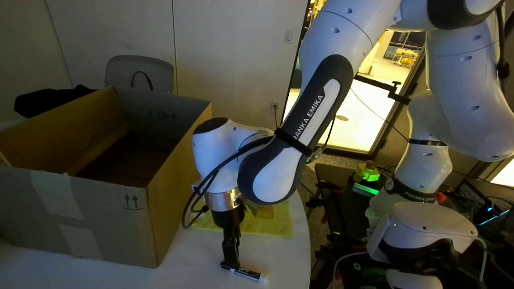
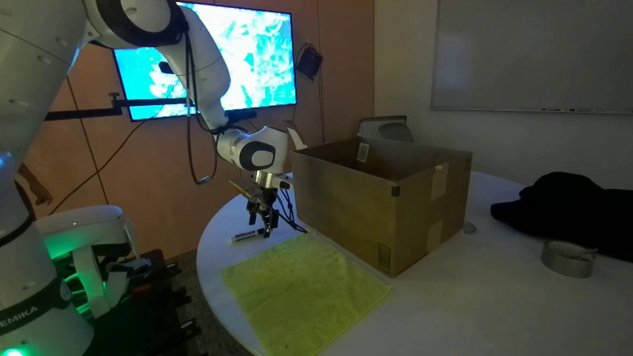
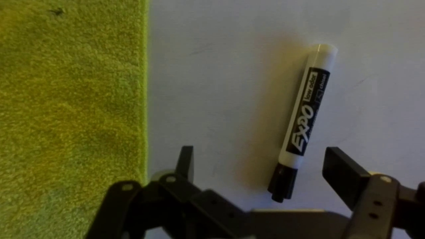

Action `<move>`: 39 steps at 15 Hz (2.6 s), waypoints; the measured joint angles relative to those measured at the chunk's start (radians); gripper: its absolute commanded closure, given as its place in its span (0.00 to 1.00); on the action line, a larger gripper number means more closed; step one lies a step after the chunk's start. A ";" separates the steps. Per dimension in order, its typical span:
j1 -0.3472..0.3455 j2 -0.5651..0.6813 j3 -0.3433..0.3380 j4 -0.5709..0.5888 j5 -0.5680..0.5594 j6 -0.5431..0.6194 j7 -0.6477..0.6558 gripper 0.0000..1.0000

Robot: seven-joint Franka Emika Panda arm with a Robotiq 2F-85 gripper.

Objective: Put the black marker on the yellow cloth, wrap the yellow cloth around the marker and put them in the box

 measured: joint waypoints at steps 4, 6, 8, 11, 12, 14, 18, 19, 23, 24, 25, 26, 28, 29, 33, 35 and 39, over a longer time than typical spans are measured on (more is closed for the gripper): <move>0.007 0.000 0.005 0.002 0.000 -0.003 0.001 0.00; 0.022 0.003 0.004 0.002 -0.004 0.004 0.012 0.00; 0.042 0.011 0.003 0.002 -0.013 0.019 0.034 0.00; 0.083 0.033 -0.010 0.002 -0.034 0.062 0.087 0.00; 0.099 0.040 -0.018 0.001 -0.047 0.079 0.109 0.00; 0.134 0.053 -0.042 -0.001 -0.081 0.108 0.154 0.00; 0.192 0.058 -0.084 -0.005 -0.135 0.125 0.228 0.26; 0.201 0.057 -0.090 -0.004 -0.142 0.125 0.238 0.33; 0.210 0.048 -0.102 -0.004 -0.163 0.115 0.249 0.63; 0.210 0.044 -0.102 -0.003 -0.168 0.102 0.244 0.72; 0.208 0.040 -0.100 -0.002 -0.170 0.080 0.234 0.80; 0.205 0.036 -0.098 0.002 -0.173 0.050 0.218 0.88; 0.198 0.023 -0.094 0.009 -0.179 -0.018 0.183 0.97; 0.195 0.015 -0.092 0.011 -0.186 -0.056 0.164 0.93; 0.186 -0.008 -0.088 0.012 -0.234 -0.166 0.110 0.93; 0.179 -0.020 -0.088 0.014 -0.257 -0.200 0.092 0.94; 0.131 -0.068 -0.098 0.014 -0.294 -0.218 0.069 0.94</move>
